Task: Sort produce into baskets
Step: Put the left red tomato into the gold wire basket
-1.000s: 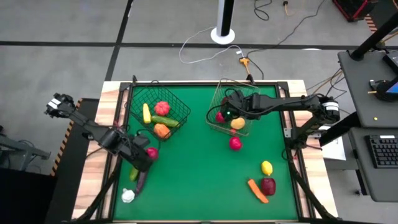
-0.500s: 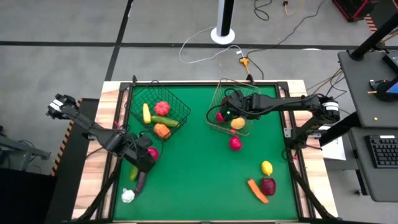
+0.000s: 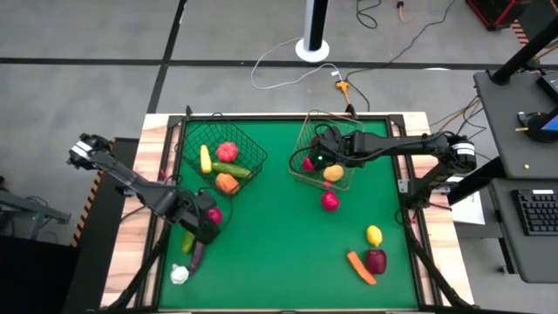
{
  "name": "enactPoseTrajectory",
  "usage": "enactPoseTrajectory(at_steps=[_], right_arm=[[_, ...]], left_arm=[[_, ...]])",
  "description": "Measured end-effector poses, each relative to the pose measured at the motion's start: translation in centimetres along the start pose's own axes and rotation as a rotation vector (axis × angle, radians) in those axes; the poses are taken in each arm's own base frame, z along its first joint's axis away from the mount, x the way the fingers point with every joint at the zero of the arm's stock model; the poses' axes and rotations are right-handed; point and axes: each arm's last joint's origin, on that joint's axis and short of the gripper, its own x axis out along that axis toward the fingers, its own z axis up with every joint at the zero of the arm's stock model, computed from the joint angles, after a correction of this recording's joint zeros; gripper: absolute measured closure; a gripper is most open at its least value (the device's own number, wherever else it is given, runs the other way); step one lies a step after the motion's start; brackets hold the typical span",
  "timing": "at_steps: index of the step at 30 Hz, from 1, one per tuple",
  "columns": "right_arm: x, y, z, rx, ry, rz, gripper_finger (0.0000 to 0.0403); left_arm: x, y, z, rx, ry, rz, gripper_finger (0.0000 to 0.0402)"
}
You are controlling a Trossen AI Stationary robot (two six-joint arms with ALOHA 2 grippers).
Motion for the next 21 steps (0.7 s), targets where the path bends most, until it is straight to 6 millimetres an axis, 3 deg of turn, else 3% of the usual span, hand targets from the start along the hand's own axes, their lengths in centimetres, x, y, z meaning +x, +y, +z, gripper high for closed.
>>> enactPoseTrajectory(at_steps=[7,21], right_arm=[[0.00,0.01,0.01,0.001,-0.001,0.001,0.0100],[0.02,0.06,0.03,0.004,-0.001,0.005,0.0094]], left_arm=[[0.25,-0.10,0.05,0.026,-0.018,0.019,0.0082],[0.24,-0.10,0.06,0.049,-0.021,0.019,0.0079]])
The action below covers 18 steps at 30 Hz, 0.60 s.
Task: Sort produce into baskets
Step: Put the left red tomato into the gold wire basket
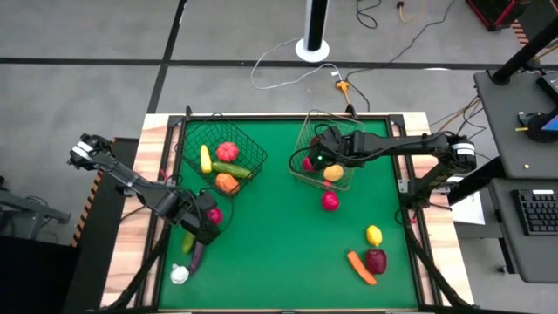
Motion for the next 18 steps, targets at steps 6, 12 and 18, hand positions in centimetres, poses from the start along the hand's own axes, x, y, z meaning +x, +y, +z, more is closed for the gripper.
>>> enactPoseTrajectory(at_steps=[6,12,18], right_arm=[[0.00,0.03,0.03,0.002,-0.003,0.003,0.0095],[0.00,0.05,0.04,0.003,-0.003,0.005,0.0087],[0.00,0.12,0.06,0.000,0.003,0.019,0.0091]], left_arm=[[0.00,-0.12,0.05,0.034,-0.004,-0.012,0.0079],[0.10,-0.41,-0.02,0.062,0.038,-0.045,0.0077],[0.14,-0.40,-0.01,0.058,0.037,-0.039,0.0048]])
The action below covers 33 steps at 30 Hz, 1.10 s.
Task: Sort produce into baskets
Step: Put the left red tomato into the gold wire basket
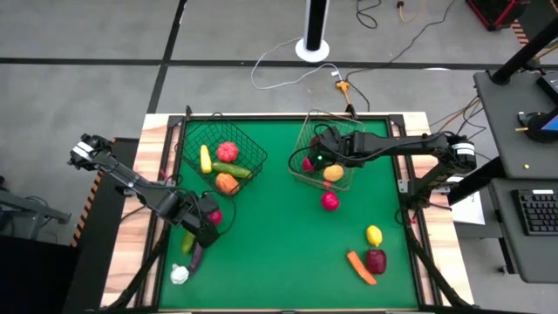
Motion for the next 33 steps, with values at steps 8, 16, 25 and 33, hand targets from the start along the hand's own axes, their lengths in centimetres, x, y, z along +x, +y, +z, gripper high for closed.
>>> enactPoseTrajectory(at_steps=[8,16,25,33], right_arm=[[0.0,0.0,0.0,0.000,0.001,0.001,0.0087],[0.0,0.0,0.0,0.002,0.001,0.005,0.0089],[0.0,0.1,0.0,0.004,0.002,0.009,0.0083],[0.0,0.1,0.0,0.004,0.002,0.010,0.0084]], left_arm=[[-0.2,-0.1,0.1,0.001,-0.002,-0.003,0.0033],[-0.4,-0.1,0.5,0.021,-0.072,0.023,0.0033],[-0.3,0.3,0.3,-0.020,-0.074,0.070,0.0033],[1.0,-0.1,0.3,0.011,-0.046,0.130,0.0033]])
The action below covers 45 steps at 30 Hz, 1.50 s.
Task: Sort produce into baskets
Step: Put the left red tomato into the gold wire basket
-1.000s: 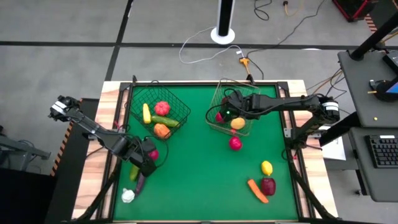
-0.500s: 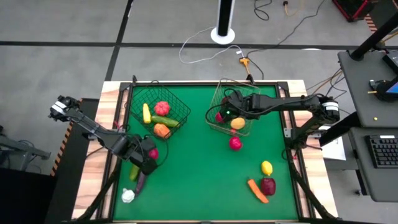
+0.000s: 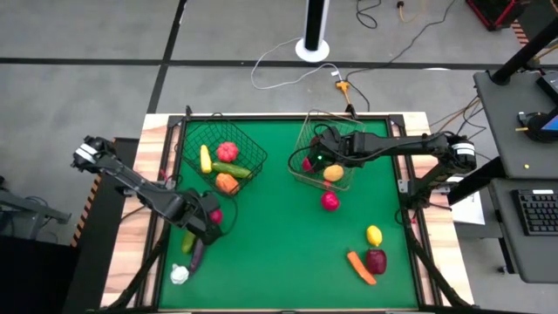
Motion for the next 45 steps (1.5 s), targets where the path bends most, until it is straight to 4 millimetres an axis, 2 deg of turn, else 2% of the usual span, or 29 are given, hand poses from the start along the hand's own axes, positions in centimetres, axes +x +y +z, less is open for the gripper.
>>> enactPoseTrajectory(at_steps=[17,22,27,30,36,41,45], right_arm=[[0.0,0.0,0.0,0.000,0.001,0.001,0.0077],[0.0,0.0,0.0,0.000,0.003,0.002,0.0076],[0.0,0.0,0.0,-0.011,0.006,0.006,0.0076],[-0.2,0.2,-0.2,-0.052,0.009,0.019,0.0076],[-2.6,0.6,-0.8,-0.114,-0.099,0.037,0.0076],[-5.2,2.7,-2.3,-0.229,-0.255,0.089,0.0076],[-7.6,4.7,-4.4,-0.327,-0.362,0.159,0.0076]], left_arm=[[2.8,-1.3,-0.3,0.046,0.054,0.119,0.0039],[2.8,-1.3,-0.3,0.058,0.062,0.116,0.0082],[2.0,-1.1,-0.2,0.054,0.056,0.072,0.0134],[0.8,-1.4,0.0,0.080,0.029,0.012,0.0140],[-4.2,-2.9,1.2,0.177,-0.152,-0.156,0.0129],[-8.2,-3.9,2.6,0.263,-0.404,-0.233,0.0129],[-9.9,-4.8,3.4,0.372,-0.583,-0.334,0.0129]])
